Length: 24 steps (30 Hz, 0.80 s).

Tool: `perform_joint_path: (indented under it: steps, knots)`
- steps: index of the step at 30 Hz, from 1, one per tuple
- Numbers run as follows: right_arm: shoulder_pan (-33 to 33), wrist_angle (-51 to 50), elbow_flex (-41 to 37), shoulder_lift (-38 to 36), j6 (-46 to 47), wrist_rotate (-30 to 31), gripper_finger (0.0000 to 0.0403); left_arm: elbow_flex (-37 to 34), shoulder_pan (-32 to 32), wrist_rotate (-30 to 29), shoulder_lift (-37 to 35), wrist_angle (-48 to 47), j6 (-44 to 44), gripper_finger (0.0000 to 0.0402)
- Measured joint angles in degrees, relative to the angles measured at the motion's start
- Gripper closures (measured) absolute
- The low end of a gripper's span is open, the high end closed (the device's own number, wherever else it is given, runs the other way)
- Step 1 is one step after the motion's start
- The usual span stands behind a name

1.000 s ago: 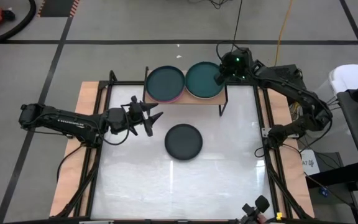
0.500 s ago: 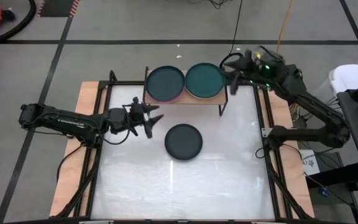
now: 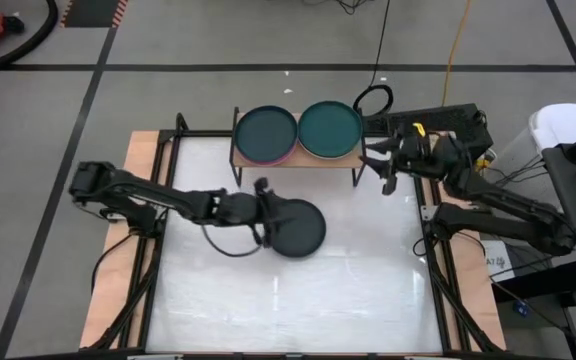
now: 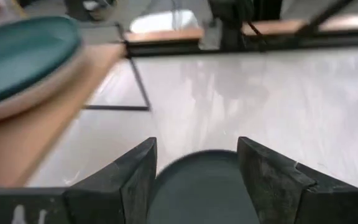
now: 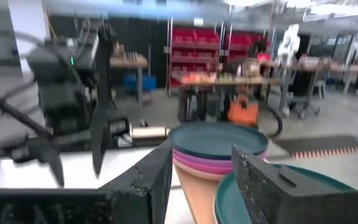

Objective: Place and stack plates onto a shelf
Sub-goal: Stack the black plate on top of the green plate on the shelf

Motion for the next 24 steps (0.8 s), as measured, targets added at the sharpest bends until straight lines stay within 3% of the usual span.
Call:
perform_joint_path:
  steps: [8, 24]
  knots:
    - [0.02, 17.49, -14.21, -5.13, 1.35, 0.04, 0.0257, 3.07, -1.98, 10.96, 10.34, -1.32, 2.30, 0.0174]
    - [0.02, 23.29, -21.21, -6.29, 1.23, 0.09, 0.0257, 2.97, -8.62, 10.88, 21.46, -1.48, -0.12, 0.0174]
